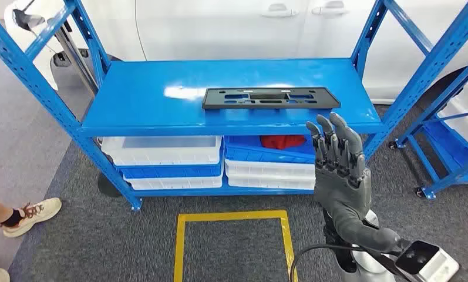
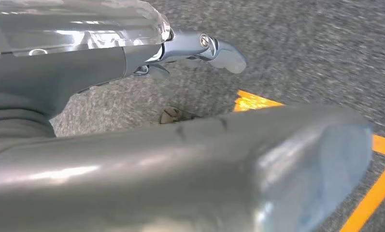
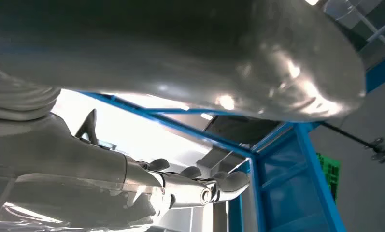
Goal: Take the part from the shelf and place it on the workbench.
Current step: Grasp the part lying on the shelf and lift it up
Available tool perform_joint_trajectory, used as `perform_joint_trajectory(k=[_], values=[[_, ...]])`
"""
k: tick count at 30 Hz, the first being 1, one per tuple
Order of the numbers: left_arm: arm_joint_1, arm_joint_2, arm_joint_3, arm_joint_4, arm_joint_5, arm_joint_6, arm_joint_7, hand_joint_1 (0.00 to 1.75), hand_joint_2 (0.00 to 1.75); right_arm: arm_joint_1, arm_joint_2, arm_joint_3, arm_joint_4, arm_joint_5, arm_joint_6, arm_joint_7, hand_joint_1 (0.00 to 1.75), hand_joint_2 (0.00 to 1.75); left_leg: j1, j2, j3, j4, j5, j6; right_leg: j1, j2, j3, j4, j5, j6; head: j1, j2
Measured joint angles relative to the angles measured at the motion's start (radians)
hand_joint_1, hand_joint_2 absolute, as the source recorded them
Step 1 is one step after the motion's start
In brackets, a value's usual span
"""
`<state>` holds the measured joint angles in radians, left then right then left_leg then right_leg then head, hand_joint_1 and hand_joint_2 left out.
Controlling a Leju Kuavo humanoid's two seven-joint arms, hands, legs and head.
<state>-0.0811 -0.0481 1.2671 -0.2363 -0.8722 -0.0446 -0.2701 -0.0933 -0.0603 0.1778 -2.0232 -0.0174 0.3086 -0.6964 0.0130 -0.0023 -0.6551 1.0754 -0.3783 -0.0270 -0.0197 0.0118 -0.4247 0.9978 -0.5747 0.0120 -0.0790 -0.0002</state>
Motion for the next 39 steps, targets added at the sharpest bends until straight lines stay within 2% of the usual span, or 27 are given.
perform_joint_trajectory(k=[2, 4, 5, 6, 7, 9, 10, 11, 12, 14, 15, 16, 18, 21, 26, 27, 28, 29, 30, 31, 32, 33, 35, 36, 37, 39], values=[[-0.003, 0.000, 0.004, 0.000, -0.001, 0.001, 0.000, 0.00, 0.00, 0.000, -0.001, 0.002, -0.008, -0.001, 0.000, 0.000, 0.00, 0.00, -0.001, 0.000, 0.003, -0.011, -0.015, 0.010, -0.001, 0.000, -0.002, -0.001, -0.003, 0.005, 0.000, 0.000], [-0.007, 0.000, 0.009, 0.001, -0.003, 0.005, 0.001, 0.00, 0.00, -0.001, -0.003, 0.005, -0.021, -0.002, 0.001, -0.001, 0.00, 0.00, -0.001, -0.002, 0.011, -0.026, -0.035, 0.027, -0.003, -0.001, 0.002, -0.007, -0.011, 0.017, 0.001, 0.000], [-0.007, 0.000, 0.010, 0.001, -0.005, 0.007, 0.001, 0.00, 0.00, -0.001, -0.003, 0.006, -0.026, -0.002, 0.003, -0.001, 0.00, 0.00, 0.001, -0.003, 0.018, -0.031, -0.040, 0.035, -0.003, -0.003, 0.001, 0.001, -0.019, 0.021, 0.001, 0.000], [-0.008, 0.000, 0.010, 0.001, -0.007, 0.010, 0.001, 0.00, 0.00, -0.001, -0.003, 0.006, -0.029, -0.002, 0.006, -0.001, 0.00, 0.00, 0.002, -0.004, 0.027, -0.037, -0.045, 0.042, -0.004, -0.005, -0.014, 0.035, -0.035, 0.024, 0.001, 0.000], [-0.009, 0.000, 0.010, 0.001, -0.010, 0.012, 0.002, 0.00, 0.00, 0.001, -0.003, 0.006, -0.031, -0.003, 0.010, -0.001, 0.00, 0.00, 0.003, -0.004, 0.036, -0.042, -0.049, 0.048, -0.003, -0.006, -0.046, 0.093, -0.056, 0.025, 0.001, 0.000], [-0.011, 0.000, 0.010, 0.002, -0.016, 0.015, 0.002, 0.00, 0.00, 0.007, -0.003, 0.006, -0.031, -0.003, 0.015, -0.001, 0.00, 0.00, 0.000, -0.004, 0.048, -0.044, -0.060, 0.056, -0.002, -0.007, -0.148, 0.241, -0.094, 0.025, 0.001, 0.000], [-0.011, -0.001, 0.010, 0.002, -0.018, 0.016, 0.002, 0.00, 0.00, 0.010, -0.003, 0.006, -0.030, -0.003, 0.016, -0.001, 0.00, 0.00, -0.003, -0.005, 0.054, -0.044, -0.066, 0.058, -0.001, -0.007, -0.192, 0.290, -0.093, 0.024, 0.001, 0.000], [-0.011, -0.001, 0.010, 0.002, -0.019, 0.016, 0.002, 0.00, 0.00, 0.014, -0.003, 0.006, -0.029, -0.003, 0.017, -0.001, 0.00, 0.00, -0.006, -0.006, 0.063, -0.044, -0.073, 0.059, 0.000, -0.007, -0.220, 0.304, -0.071, 0.021, 0.001, 0.000], [-0.011, -0.001, 0.010, 0.002, -0.019, 0.016, 0.003, 0.00, 0.00, 0.016, -0.003, 0.006, -0.027, -0.005, 0.020, -0.001, 0.00, 0.00, -0.009, -0.007, 0.073, -0.044, -0.080, 0.060, 0.002, -0.007, -0.229, 0.279, -0.027, 0.016, 0.001, 0.000], [-0.010, -0.004, 0.010, 0.005, -0.017, 0.017, 0.004, 0.00, 0.00, 0.018, -0.003, 0.001, -0.022, -0.017, 0.035, -0.001, 0.00, 0.00, -0.015, -0.009, 0.096, -0.045, -0.094, 0.059, 0.010, -0.007, -0.206, 0.157, 0.078, -0.001, 0.001, 0.000], [-0.011, -0.006, 0.010, 0.006, -0.015, 0.017, 0.005, 0.00, 0.00, 0.019, -0.003, -0.003, -0.018, -0.025, 0.044, -0.001, 0.00, 0.00, -0.018, -0.009, 0.103, -0.044, -0.101, 0.056, 0.014, -0.008, -0.189, 0.101, 0.109, -0.009, 0.001, 0.000], [-0.012, -0.007, 0.009, 0.007, -0.014, 0.017, 0.005, 0.00, 0.00, 0.019, -0.002, -0.006, -0.015, -0.031, 0.052, -0.001, 0.00, 0.00, -0.019, -0.009, 0.106, -0.044, -0.105, 0.052, 0.018, -0.009, -0.178, 0.066, 0.122, -0.014, 0.001, 0.000], [-0.013, -0.008, 0.009, 0.008, -0.014, 0.017, 0.006, 0.00, 0.00, 0.021, -0.001, -0.010, -0.011, -0.037, 0.059, -0.001, 0.00, 0.00, -0.019, -0.008, 0.106, -0.048, -0.108, 0.042, 0.021, -0.008, -0.172, 0.044, 0.115, -0.018, 0.001, 0.000], [-0.014, -0.006, 0.009, 0.008, -0.014, 0.018, 0.006, 0.00, 0.00, 0.022, 0.002, -0.014, -0.009, -0.039, 0.064, -0.001, 0.00, 0.00, -0.020, -0.004, 0.110, -0.040, -0.121, 0.029, 0.010, -0.008, -0.156, 0.021, 0.119, -0.026, 0.001, 0.000], [-0.014, -0.006, 0.009, 0.009, -0.014, 0.018, 0.005, 0.00, 0.00, 0.022, 0.003, -0.015, -0.008, -0.039, 0.065, -0.001, 0.00, 0.00, -0.021, -0.003, 0.107, -0.026, -0.132, 0.026, 0.006, -0.009, -0.148, 0.013, 0.120, -0.029, 0.001, 0.000], [-0.015, -0.006, 0.009, 0.009, -0.014, 0.018, 0.005, 0.00, 0.00, 0.022, 0.004, -0.015, -0.008, -0.039, 0.066, -0.001, 0.00, 0.00, -0.019, -0.003, 0.093, 0.003, -0.146, 0.023, 0.006, -0.010, -0.146, 0.013, 0.119, -0.030, 0.001, 0.000], [-0.015, -0.006, 0.009, 0.009, -0.014, 0.018, 0.005, 0.00, 0.00, 0.022, 0.004, -0.015, -0.007, -0.039, 0.067, -0.001, 0.00, 0.00, -0.016, -0.004, 0.065, 0.057, -0.170, 0.019, 0.006, -0.011, -0.145, 0.012, 0.118, -0.031, 0.001, 0.000], [-0.014, -0.006, 0.009, 0.009, -0.014, 0.018, 0.006, 0.00, 0.00, 0.024, 0.005, -0.016, -0.004, -0.041, 0.070, -0.001, 0.00, 0.00, -0.009, -0.004, 0.029, 0.116, -0.183, 0.012, 0.005, -0.008, -0.141, 0.012, 0.114, -0.031, 0.000, 0.000], [-0.013, -0.007, 0.009, 0.009, -0.014, 0.018, 0.005, 0.00, 0.00, 0.025, 0.008, -0.020, 0.000, -0.045, 0.081, -0.001, 0.00, 0.00, 0.000, -0.013, 0.021, 0.112, -0.166, 0.004, 0.003, 0.000, -0.134, 0.014, 0.108, -0.027, 0.000, 0.000], [-0.011, -0.007, 0.009, 0.009, -0.015, 0.017, 0.003, 0.00, 0.00, 0.026, 0.012, -0.025, 0.003, -0.049, 0.094, -0.001, 0.00, 0.00, 0.005, -0.024, 0.028, 0.078, -0.138, 0.000, 0.002, 0.011, -0.130, 0.017, 0.101, -0.020, 0.001, 0.000], [-0.011, -0.007, 0.008, 0.009, -0.016, 0.016, 0.001, 0.00, 0.00, 0.027, 0.017, -0.031, 0.006, -0.052, 0.108, -0.001, 0.00, 0.00, 0.009, -0.034, 0.049, 0.019, -0.100, -0.001, 0.000, 0.023, -0.127, 0.020, 0.096, -0.010, 0.001, 0.000], [-0.010, -0.007, 0.008, 0.009, -0.017, 0.015, -0.001, 0.00, 0.00, 0.029, 0.022, -0.037, 0.008, -0.053, 0.120, -0.001, 0.00, 0.00, 0.010, -0.043, 0.079, -0.046, -0.075, 0.003, -0.002, 0.033, -0.126, 0.021, 0.094, -0.002, 0.001, 0.000], [-0.012, -0.007, 0.006, 0.009, -0.018, 0.012, -0.005, 0.00, 0.00, 0.035, 0.026, -0.047, 0.009, -0.045, 0.122, -0.001, 0.00, 0.00, 0.007, -0.036, 0.081, -0.053, -0.078, 0.017, -0.003, 0.043, -0.129, 0.016, 0.096, 0.013, 0.000, 0.000], [-0.013, -0.007, 0.006, 0.009, -0.018, 0.011, -0.006, 0.00, 0.00, 0.038, 0.028, -0.051, 0.010, -0.039, 0.116, -0.001, 0.00, 0.00, 0.008, -0.031, 0.085, -0.059, -0.077, 0.025, -0.004, 0.040, -0.129, 0.019, 0.093, 0.018, 0.001, 0.000], [-0.013, -0.007, 0.005, 0.009, -0.018, 0.010, -0.008, 0.00, 0.00, 0.039, 0.028, -0.054, 0.012, -0.033, 0.106, -0.001, 0.00, 0.00, 0.009, -0.026, 0.090, -0.065, -0.077, 0.033, -0.003, 0.030, -0.137, 0.037, 0.083, 0.023, 0.001, 0.000], [-0.014, -0.007, 0.005, 0.009, -0.018, 0.006, -0.011, 0.00, 0.00, 0.043, 0.029, -0.057, 0.021, -0.017, 0.075, -0.001, 0.00, 0.00, 0.009, -0.018, 0.098, -0.073, -0.079, 0.046, -0.003, 0.006, -0.188, 0.137, 0.038, 0.028, 0.001, 0.000]])
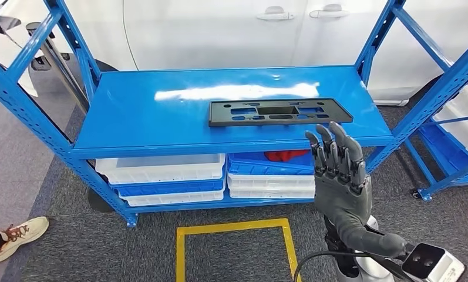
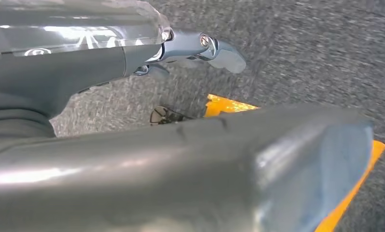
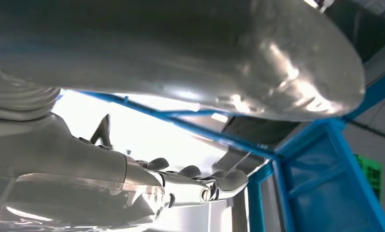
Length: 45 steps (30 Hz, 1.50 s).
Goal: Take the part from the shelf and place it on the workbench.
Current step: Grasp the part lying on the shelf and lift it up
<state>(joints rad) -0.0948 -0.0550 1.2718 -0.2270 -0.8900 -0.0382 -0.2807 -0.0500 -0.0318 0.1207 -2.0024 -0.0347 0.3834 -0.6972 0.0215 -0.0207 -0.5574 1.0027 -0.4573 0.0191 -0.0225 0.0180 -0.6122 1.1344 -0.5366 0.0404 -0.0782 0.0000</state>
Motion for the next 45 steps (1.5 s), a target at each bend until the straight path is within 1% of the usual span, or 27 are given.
perform_joint_trajectory(k=[2, 4, 6, 8, 11, 13, 15, 16, 18, 20, 21, 23, 24, 25, 27, 29, 31, 32, 34, 35, 36, 37, 38, 40, 41, 43, 45], values=[[0.001, 0.000, 0.000, 0.000, 0.000, -0.004, -0.003, 0.00, 0.00, 0.008, -0.001, 0.001, 0.018, 0.021, -0.041, 0.000, 0.00, 0.00, -0.004, 0.005, 0.003, 0.000, -0.006, 0.007, 0.000, -0.007, -0.078, 0.130, -0.042, 0.003, 0.000, 0.000], [0.001, 0.000, 0.000, 0.000, -0.001, -0.008, -0.007, 0.00, 0.00, 0.014, -0.005, 0.009, 0.039, 0.043, -0.083, 0.000, 0.00, 0.00, -0.007, 0.006, 0.013, 0.000, -0.016, 0.008, 0.000, -0.008, -0.107, 0.156, -0.017, 0.002, 0.000, 0.000], [0.002, -0.001, -0.001, 0.000, -0.004, -0.011, -0.008, 0.00, 0.00, 0.015, -0.011, 0.025, 0.057, 0.054, -0.118, 0.000, 0.00, 0.00, -0.010, 0.007, 0.031, 0.000, -0.030, 0.006, 0.002, -0.010, -0.063, 0.042, 0.066, -0.007, 0.000, 0.000], [0.001, -0.003, -0.002, 0.000, -0.006, -0.012, -0.009, 0.00, 0.00, 0.015, -0.018, 0.041, 0.071, 0.056, -0.138, 0.000, 0.00, 0.00, -0.014, 0.007, 0.045, 0.001, -0.046, -0.001, 0.009, -0.015, -0.007, -0.076, 0.105, -0.019, 0.000, 0.000], [0.000, -0.004, -0.002, 0.001, -0.006, -0.013, -0.011, 0.00, 0.00, 0.014, -0.025, 0.060, 0.087, 0.056, -0.149, 0.000, 0.00, 0.00, -0.016, 0.007, 0.054, -0.003, -0.062, -0.013, 0.016, -0.017, 0.015, -0.114, 0.086, -0.030, 0.000, 0.000], [-0.002, -0.003, -0.003, 0.000, -0.005, -0.014, -0.013, 0.00, 0.00, 0.014, -0.031, 0.069, 0.096, 0.056, -0.151, 0.000, 0.00, 0.00, -0.016, 0.012, 0.073, -0.009, -0.072, -0.023, 0.012, -0.014, 0.032, -0.122, 0.078, -0.039, 0.000, 0.000], [-0.005, -0.001, -0.004, 0.000, -0.006, -0.016, -0.014, 0.00, 0.00, 0.009, -0.035, 0.078, 0.104, 0.056, -0.153, 0.000, 0.00, 0.00, -0.016, 0.016, 0.078, 0.022, -0.080, -0.033, 0.005, -0.014, 0.072, -0.142, 0.065, -0.050, 0.000, 0.000], [-0.006, 0.000, -0.005, 0.000, -0.006, -0.016, -0.015, 0.00, 0.00, 0.005, -0.035, 0.084, 0.110, 0.056, -0.152, 0.000, 0.00, 0.00, -0.014, 0.017, 0.053, 0.070, -0.088, -0.037, 0.004, -0.015, 0.094, -0.151, 0.057, -0.053, 0.000, 0.000], [-0.004, 0.000, -0.006, 0.000, -0.005, -0.017, -0.015, 0.00, 0.00, 0.000, -0.036, 0.091, 0.124, 0.055, -0.151, 0.000, 0.00, 0.00, -0.011, 0.017, -0.050, 0.209, -0.106, -0.046, 0.004, -0.016, 0.126, -0.160, 0.035, -0.057, -0.001, 0.000], [0.003, 0.000, -0.006, 0.000, -0.003, -0.017, -0.015, 0.00, 0.00, -0.002, -0.037, 0.097, 0.138, 0.053, -0.149, 0.000, 0.00, 0.00, -0.010, 0.017, -0.151, 0.285, -0.074, -0.051, 0.004, -0.013, 0.158, -0.162, 0.006, -0.055, -0.001, 0.000], [0.007, 0.000, -0.006, 0.000, -0.001, -0.017, -0.015, 0.00, 0.00, -0.003, -0.037, 0.099, 0.144, 0.052, -0.148, 0.000, 0.00, 0.00, -0.010, 0.017, -0.176, 0.269, -0.028, -0.051, 0.003, -0.011, 0.178, -0.163, -0.011, -0.053, -0.001, 0.000], [0.012, 0.000, -0.006, 0.000, 0.000, -0.016, -0.016, 0.00, 0.00, -0.007, -0.038, 0.104, 0.154, 0.050, -0.148, 0.000, 0.00, 0.00, -0.010, 0.017, -0.178, 0.156, 0.090, -0.047, 0.001, -0.008, 0.224, -0.167, -0.048, -0.046, -0.001, 0.000], [0.013, 0.000, -0.006, 0.001, 0.000, -0.016, -0.016, 0.00, 0.00, -0.009, -0.039, 0.105, 0.159, 0.049, -0.148, 0.000, 0.00, 0.00, -0.014, 0.017, -0.168, 0.113, 0.123, -0.043, 0.001, -0.007, 0.243, -0.171, -0.065, -0.040, -0.001, 0.000], [0.013, 0.000, -0.006, 0.001, 0.000, -0.016, -0.017, 0.00, 0.00, -0.011, -0.039, 0.106, 0.164, 0.049, -0.147, 0.000, 0.00, 0.00, -0.017, 0.017, -0.152, 0.079, 0.126, -0.036, 0.001, -0.005, 0.259, -0.177, -0.079, -0.032, 0.000, 0.000], [0.012, 0.001, -0.006, 0.002, 0.000, -0.015, -0.018, 0.00, 0.00, -0.017, -0.040, 0.109, 0.171, 0.049, -0.147, 0.000, 0.00, 0.00, -0.024, 0.017, -0.125, 0.062, 0.083, -0.016, 0.001, -0.003, 0.280, -0.183, -0.088, -0.016, 0.000, 0.000], [0.007, 0.002, -0.006, 0.002, 0.000, -0.013, -0.017, 0.00, 0.00, -0.028, -0.041, 0.110, 0.173, 0.047, -0.147, 0.000, 0.00, 0.00, -0.022, 0.015, -0.095, 0.043, 0.054, 0.003, 0.001, -0.003, 0.247, -0.105, -0.047, -0.005, 0.000, 0.000], [0.004, 0.002, -0.006, 0.002, -0.001, -0.006, -0.013, 0.00, 0.00, -0.036, -0.041, 0.112, 0.183, 0.040, -0.145, 0.000, 0.00, 0.00, -0.019, 0.014, -0.056, 0.022, 0.038, 0.014, 0.001, -0.007, 0.142, 0.054, 0.002, -0.002, 0.000, 0.000], [0.004, 0.002, -0.006, 0.002, -0.002, -0.002, -0.010, 0.00, 0.00, -0.035, -0.041, 0.112, 0.192, 0.036, -0.144, 0.000, 0.00, 0.00, -0.019, 0.013, -0.034, 0.012, 0.029, 0.017, 0.001, -0.010, 0.082, 0.118, -0.006, -0.001, 0.000, 0.000], [0.004, 0.002, -0.006, 0.002, -0.004, 0.004, -0.005, 0.00, 0.00, -0.033, -0.041, 0.112, 0.209, 0.032, -0.142, 0.001, 0.00, 0.00, -0.020, 0.009, 0.007, -0.002, 0.007, 0.021, 0.002, -0.011, -0.007, 0.166, -0.086, 0.000, 0.000, 0.000], [0.005, 0.002, -0.006, 0.002, -0.005, 0.005, -0.004, 0.00, 0.00, -0.033, -0.041, 0.112, 0.215, 0.031, -0.141, 0.001, 0.00, 0.00, -0.021, 0.007, 0.028, -0.005, -0.006, 0.022, 0.003, -0.011, -0.037, 0.159, -0.127, 0.000, 0.000, 0.000], [0.005, 0.002, -0.006, 0.002, -0.005, 0.006, -0.003, 0.00, 0.00, -0.033, -0.041, 0.112, 0.220, 0.031, -0.140, 0.001, 0.00, 0.00, -0.023, 0.005, 0.048, -0.007, -0.020, 0.023, 0.006, -0.012, -0.054, 0.132, -0.139, -0.002, 0.000, 0.000], [0.006, 0.002, -0.006, 0.002, -0.005, 0.006, -0.002, 0.00, 0.00, -0.033, -0.041, 0.112, 0.224, 0.030, -0.139, 0.001, 0.00, 0.00, -0.025, 0.003, 0.067, -0.007, -0.034, 0.023, 0.010, -0.012, -0.063, 0.088, -0.118, -0.007, 0.000, 0.000], [0.006, 0.002, -0.006, 0.002, -0.005, 0.006, -0.001, 0.00, 0.00, -0.033, -0.041, 0.112, 0.228, 0.030, -0.138, 0.001, 0.00, 0.00, -0.027, 0.003, 0.083, -0.008, -0.046, 0.023, 0.014, -0.012, -0.064, 0.035, -0.071, -0.014, 0.000, 0.000], [0.006, -0.002, -0.006, 0.003, -0.005, 0.006, 0.000, 0.00, 0.00, -0.033, -0.042, 0.112, 0.233, 0.030, -0.137, 0.001, 0.00, 0.00, -0.029, 0.001, 0.104, -0.009, -0.066, 0.021, 0.025, -0.012, -0.056, -0.063, 0.060, -0.037, 0.000, 0.000], [0.005, -0.004, -0.006, 0.005, -0.005, 0.006, 0.000, 0.00, 0.00, -0.032, -0.042, 0.112, 0.236, 0.030, -0.137, 0.001, 0.00, 0.00, -0.030, 0.000, 0.111, -0.010, -0.074, 0.018, 0.030, -0.009, -0.053, -0.088, 0.102, -0.046, 0.000, 0.000], [0.002, -0.006, -0.006, 0.006, -0.004, 0.006, 0.001, 0.00, 0.00, -0.034, -0.042, 0.112, 0.239, 0.029, -0.135, 0.001, 0.00, 0.00, -0.032, -0.003, 0.125, -0.008, -0.083, 0.008, 0.035, -0.001, -0.044, -0.109, 0.143, -0.057, 0.000, 0.000], [0.001, -0.004, -0.006, 0.006, -0.004, 0.007, 0.003, 0.00, 0.00, -0.036, -0.041, 0.113, 0.242, 0.028, -0.134, 0.003, 0.00, 0.00, -0.032, -0.002, 0.136, 0.002, -0.085, -0.004, 0.031, 0.001, -0.026, -0.122, 0.149, -0.064, 0.000, 0.000]])
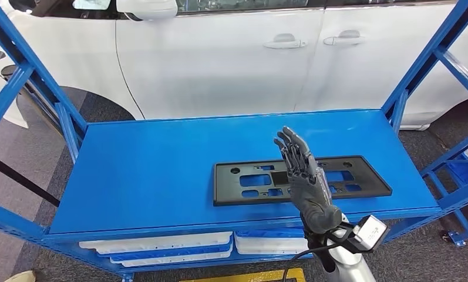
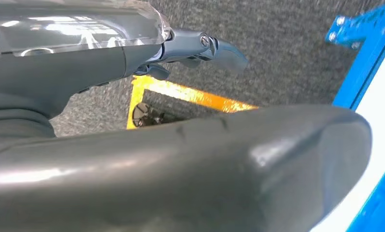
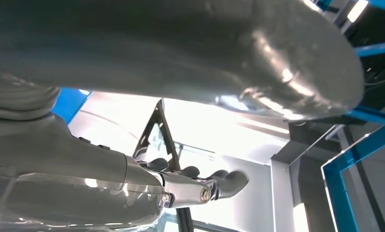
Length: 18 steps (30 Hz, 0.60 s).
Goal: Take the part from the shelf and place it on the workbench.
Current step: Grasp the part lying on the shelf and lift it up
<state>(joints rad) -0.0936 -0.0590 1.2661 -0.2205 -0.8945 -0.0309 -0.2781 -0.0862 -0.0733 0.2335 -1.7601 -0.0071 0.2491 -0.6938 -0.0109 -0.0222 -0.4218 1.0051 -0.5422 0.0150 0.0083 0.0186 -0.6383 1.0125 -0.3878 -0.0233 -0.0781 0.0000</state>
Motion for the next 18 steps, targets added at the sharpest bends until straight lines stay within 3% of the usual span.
perform_joint_trajectory(k=[2, 5, 6, 7, 8, 10, 11, 12, 16, 18], values=[[-0.001, 0.001, 0.000, 0.000, -0.003, 0.004, 0.004, 0.00, 0.00, -0.001, 0.001, 0.000, 0.006, -0.003, 0.000, 0.006, 0.00, 0.00, 0.002, 0.005, -0.017, 0.053, -0.021, -0.010, -0.005, -0.001, 0.015, -0.008, 0.000, -0.008, 0.000, 0.000], [-0.001, 0.001, -0.001, 0.000, -0.011, 0.015, 0.012, 0.00, 0.00, -0.001, 0.003, 0.000, 0.021, -0.007, 0.000, 0.010, 0.00, 0.00, 0.012, 0.009, -0.123, 0.226, -0.114, -0.027, -0.007, -0.002, 0.017, -0.009, -0.008, -0.014, 0.000, 0.000], [0.001, 0.001, -0.001, 0.000, -0.013, 0.017, 0.014, 0.00, 0.00, 0.000, 0.004, 0.000, 0.026, -0.009, 0.000, 0.010, 0.00, 0.00, 0.015, 0.010, -0.153, 0.262, -0.129, -0.032, -0.007, -0.002, 0.018, -0.009, -0.011, -0.014, 0.000, 0.000], [0.003, 0.001, -0.001, 0.000, -0.015, 0.019, 0.015, 0.00, 0.00, 0.000, 0.004, 0.000, 0.031, -0.010, 0.001, 0.010, 0.00, 0.00, 0.017, 0.011, -0.167, 0.262, -0.120, -0.034, -0.007, -0.001, 0.020, -0.008, -0.014, -0.013, 0.000, 0.000], [0.004, 0.002, -0.002, 0.000, -0.015, 0.020, 0.016, 0.00, 0.00, 0.001, 0.005, 0.000, 0.035, -0.010, 0.001, 0.010, 0.00, 0.00, 0.019, 0.012, -0.163, 0.225, -0.087, -0.035, -0.008, -0.001, 0.023, -0.008, -0.017, -0.011, 0.000, 0.000], [0.004, 0.002, -0.002, 0.000, -0.016, 0.020, 0.017, 0.00, 0.00, 0.001, 0.006, 0.000, 0.042, -0.011, 0.001, 0.010, 0.00, 0.00, 0.020, 0.013, -0.125, 0.089, 0.005, -0.030, -0.008, -0.001, 0.030, -0.006, -0.021, -0.006, 0.000, 0.000], [0.004, 0.002, -0.002, 0.000, -0.016, 0.020, 0.017, 0.00, 0.00, 0.000, 0.007, 0.000, 0.045, -0.011, 0.001, 0.009, 0.00, 0.00, 0.018, 0.014, -0.111, 0.037, 0.027, -0.025, -0.008, -0.001, 0.031, -0.005, -0.022, -0.001, 0.000, 0.000], [0.004, 0.002, -0.002, 0.000, -0.016, 0.020, 0.017, 0.00, 0.00, 0.000, 0.008, 0.000, 0.047, -0.011, 0.002, 0.009, 0.00, 0.00, 0.015, 0.015, -0.105, 0.006, 0.041, -0.018, -0.007, 0.000, 0.031, -0.005, -0.023, 0.004, 0.000, 0.000], [0.006, 0.002, -0.002, 0.000, -0.016, 0.031, 0.028, 0.00, 0.00, -0.012, 0.011, -0.008, 0.050, -0.016, 0.003, 0.006, 0.00, 0.00, 0.018, 0.018, -0.105, -0.008, 0.066, 0.010, -0.005, -0.002, 0.026, 0.006, -0.033, 0.027, 0.000, 0.000], [0.006, 0.001, -0.002, 0.000, -0.015, 0.036, 0.034, 0.00, 0.00, -0.025, 0.011, -0.017, 0.050, -0.019, 0.000, 0.012, 0.00, 0.00, 0.023, 0.021, -0.102, -0.013, 0.074, 0.017, -0.007, -0.006, -0.007, 0.080, -0.079, 0.035, 0.000, 0.000]])
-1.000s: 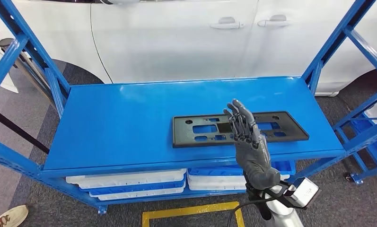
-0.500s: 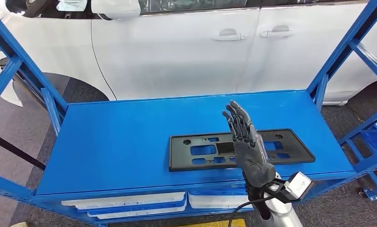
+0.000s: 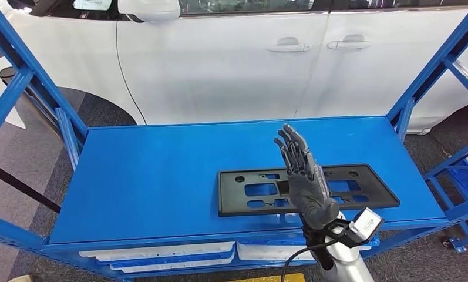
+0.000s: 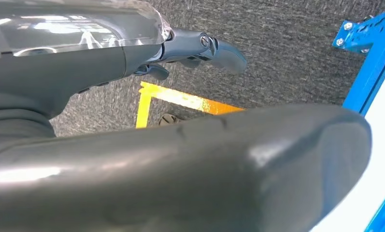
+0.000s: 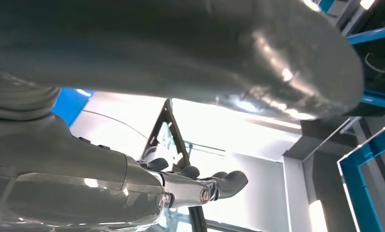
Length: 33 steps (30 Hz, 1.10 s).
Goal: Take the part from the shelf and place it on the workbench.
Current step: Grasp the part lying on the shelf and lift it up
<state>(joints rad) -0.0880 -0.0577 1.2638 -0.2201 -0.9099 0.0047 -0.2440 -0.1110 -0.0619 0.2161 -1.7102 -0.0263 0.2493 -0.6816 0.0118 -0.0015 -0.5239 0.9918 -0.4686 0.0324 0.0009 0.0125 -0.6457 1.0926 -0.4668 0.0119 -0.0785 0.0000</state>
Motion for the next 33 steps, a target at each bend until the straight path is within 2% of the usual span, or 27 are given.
perform_joint_trajectory(k=[2, 3, 4, 5, 7, 8, 9, 11, 13, 14, 16, 17, 18, 19, 20, 22, 23, 24, 26, 28, 29, 30, 33], values=[[0.001, 0.000, 0.000, 0.000, -0.002, 0.004, 0.010, 0.00, 0.00, -0.006, 0.000, -0.014, 0.000, -0.001, -0.010, 0.006, 0.00, 0.00, -0.001, 0.001, -0.001, 0.000, 0.000, 0.003, -0.005, -0.002, -0.067, 0.138, -0.065, 0.007, 0.000, 0.000], [0.002, 0.000, 0.000, 0.000, -0.004, 0.007, 0.016, 0.00, 0.00, -0.006, 0.000, -0.023, 0.000, -0.002, -0.015, 0.007, 0.00, 0.00, -0.001, 0.001, 0.000, 0.000, -0.002, 0.003, -0.008, -0.003, -0.093, 0.191, -0.080, 0.010, 0.000, 0.000], [0.002, 0.000, 0.000, 0.000, -0.006, 0.010, 0.023, 0.00, 0.00, -0.005, 0.000, -0.035, -0.001, -0.002, -0.019, 0.007, 0.00, 0.00, -0.001, 0.001, 0.002, 0.001, -0.004, 0.003, -0.010, -0.004, -0.103, 0.208, -0.075, 0.012, 0.000, 0.000], [0.004, 0.000, 0.000, 0.000, -0.007, 0.014, 0.031, 0.00, 0.00, -0.004, -0.001, -0.047, -0.002, -0.003, -0.021, 0.007, 0.00, 0.00, -0.001, 0.000, 0.005, 0.001, -0.007, 0.002, -0.012, -0.005, -0.091, 0.179, -0.049, 0.013, 0.000, 0.000], [0.007, 0.000, 0.000, 0.000, -0.010, 0.019, 0.045, 0.00, 0.00, -0.003, -0.004, -0.076, -0.006, -0.005, -0.019, 0.007, 0.00, 0.00, -0.001, 0.000, 0.015, 0.001, -0.016, -0.004, -0.014, -0.010, -0.023, 0.040, 0.022, 0.010, 0.000, 0.000], [0.007, -0.001, 0.000, 0.000, -0.011, 0.021, 0.051, 0.00, 0.00, -0.002, -0.007, -0.090, -0.007, -0.007, -0.016, 0.007, 0.00, 0.00, -0.003, -0.001, 0.019, 0.002, -0.022, -0.009, -0.012, -0.012, 0.008, -0.024, 0.045, 0.007, 0.000, 0.000], [0.007, -0.001, 0.000, 0.000, -0.014, 0.022, 0.056, 0.00, 0.00, -0.002, -0.009, -0.102, -0.008, -0.008, -0.010, 0.006, 0.00, 0.00, -0.005, -0.001, 0.022, 0.003, -0.026, -0.014, -0.010, -0.013, 0.027, -0.064, 0.054, 0.003, 0.000, 0.000], [0.006, -0.001, -0.001, 0.000, -0.018, 0.022, 0.061, 0.00, 0.00, 0.000, -0.016, -0.125, -0.009, -0.009, 0.004, 0.000, 0.00, 0.00, -0.007, 0.000, 0.024, 0.001, -0.032, -0.025, -0.005, -0.012, 0.032, -0.078, 0.047, -0.006, 0.000, 0.000], [0.004, 0.000, -0.003, 0.000, -0.020, 0.019, 0.061, 0.00, 0.00, 0.004, -0.020, -0.142, -0.018, 0.000, 0.018, -0.009, 0.00, 0.00, -0.006, 0.002, 0.027, 0.004, -0.043, -0.036, -0.008, -0.010, 0.038, -0.083, 0.044, -0.017, 0.000, 0.000], [0.003, 0.000, -0.004, 0.000, -0.021, 0.016, 0.060, 0.00, 0.00, 0.007, -0.021, -0.148, -0.026, 0.012, 0.023, -0.013, 0.00, 0.00, -0.005, 0.002, 0.019, 0.028, -0.059, -0.041, -0.011, -0.010, 0.042, -0.087, 0.043, -0.023, 0.000, 0.000], [0.002, 0.001, -0.007, 0.000, -0.022, 0.011, 0.055, 0.00, 0.00, 0.013, -0.022, -0.151, -0.040, 0.053, 0.027, -0.016, 0.00, 0.00, -0.001, 0.001, -0.033, 0.138, -0.115, -0.049, -0.012, -0.011, 0.050, -0.091, 0.039, -0.033, 0.000, 0.000], [0.002, 0.001, -0.008, 0.000, -0.023, 0.010, 0.053, 0.00, 0.00, 0.018, -0.022, -0.151, -0.044, 0.074, 0.026, -0.017, 0.00, 0.00, 0.000, 0.001, -0.074, 0.214, -0.145, -0.053, -0.011, -0.011, 0.051, -0.091, 0.036, -0.036, 0.000, 0.000], [0.002, 0.001, -0.008, 0.000, -0.023, 0.009, 0.051, 0.00, 0.00, 0.024, -0.022, -0.151, -0.045, 0.090, 0.026, -0.017, 0.00, 0.00, 0.000, 0.002, -0.110, 0.274, -0.162, -0.055, -0.009, -0.011, 0.053, -0.091, 0.033, -0.038, 0.000, 0.000], [0.003, 0.001, -0.008, 0.000, -0.024, 0.009, 0.049, 0.00, 0.00, 0.030, -0.022, -0.150, -0.045, 0.098, 0.025, -0.017, 0.00, 0.00, 0.000, 0.002, -0.132, 0.303, -0.159, -0.055, -0.008, -0.010, 0.055, -0.091, 0.031, -0.039, 0.000, 0.000], [0.004, 0.001, -0.009, 0.000, -0.025, 0.006, 0.044, 0.00, 0.00, 0.036, -0.022, -0.149, -0.044, 0.102, 0.024, -0.017, 0.00, 0.00, 0.000, 0.002, -0.136, 0.293, -0.137, -0.054, -0.007, -0.008, 0.059, -0.090, 0.028, -0.038, 0.000, 0.000], [0.004, 0.001, -0.011, 0.000, -0.027, -0.005, 0.021, 0.00, 0.00, 0.047, -0.022, -0.147, -0.044, 0.102, 0.020, -0.017, 0.00, 0.00, 0.000, 0.001, -0.089, 0.164, -0.049, -0.046, -0.005, -0.006, 0.070, -0.089, 0.021, -0.035, 0.000, 0.000], [0.004, 0.002, -0.011, 0.000, -0.025, -0.016, 0.003, 0.00, 0.00, 0.052, -0.022, -0.146, -0.044, 0.101, 0.016, -0.017, 0.00, 0.00, -0.003, 0.001, -0.061, 0.094, -0.016, -0.040, -0.003, -0.006, 0.075, -0.088, 0.017, -0.031, 0.000, 0.000], [0.003, 0.003, -0.012, 0.000, -0.022, -0.027, -0.015, 0.00, 0.00, 0.058, -0.022, -0.146, -0.044, 0.100, 0.011, -0.017, 0.00, 0.00, -0.005, 0.001, -0.040, 0.043, 0.005, -0.034, -0.001, -0.006, 0.077, -0.086, 0.014, -0.027, 0.000, 0.000], [0.003, 0.004, -0.012, 0.000, -0.016, -0.044, -0.040, 0.00, 0.00, 0.069, -0.024, -0.144, -0.045, 0.100, 0.003, -0.016, 0.00, 0.00, -0.010, 0.000, -0.030, 0.017, 0.007, -0.025, 0.000, -0.006, 0.075, -0.086, 0.013, -0.018, 0.000, 0.000], [0.004, 0.004, -0.012, 0.000, -0.013, -0.051, -0.051, 0.00, 0.00, 0.076, -0.026, -0.143, -0.048, 0.100, 0.001, -0.017, 0.00, 0.00, -0.007, 0.000, -0.028, 0.009, 0.011, -0.014, -0.001, -0.006, 0.074, -0.084, 0.009, -0.007, 0.000, 0.000], [0.004, 0.004, -0.012, 0.000, -0.012, -0.056, -0.057, 0.00, 0.00, 0.078, -0.027, -0.143, -0.051, 0.099, 0.001, -0.017, 0.00, 0.00, -0.004, 0.001, -0.025, 0.003, 0.014, -0.008, -0.001, -0.006, 0.067, -0.068, -0.003, -0.002, 0.000, 0.000], [0.004, 0.004, -0.012, 0.000, -0.011, -0.062, -0.066, 0.00, 0.00, 0.080, -0.028, -0.143, -0.053, 0.098, 0.002, -0.017, 0.00, 0.00, -0.001, 0.002, -0.022, -0.002, 0.017, -0.003, -0.002, -0.007, 0.052, -0.032, -0.026, 0.002, 0.000, 0.000], [0.004, 0.004, -0.012, 0.000, -0.011, -0.079, -0.098, 0.00, 0.00, 0.094, -0.031, -0.142, -0.056, 0.095, 0.006, -0.018, 0.00, 0.00, -0.001, 0.003, -0.021, -0.003, 0.019, 0.002, -0.009, -0.007, -0.042, 0.159, -0.115, 0.012, 0.000, 0.000]])
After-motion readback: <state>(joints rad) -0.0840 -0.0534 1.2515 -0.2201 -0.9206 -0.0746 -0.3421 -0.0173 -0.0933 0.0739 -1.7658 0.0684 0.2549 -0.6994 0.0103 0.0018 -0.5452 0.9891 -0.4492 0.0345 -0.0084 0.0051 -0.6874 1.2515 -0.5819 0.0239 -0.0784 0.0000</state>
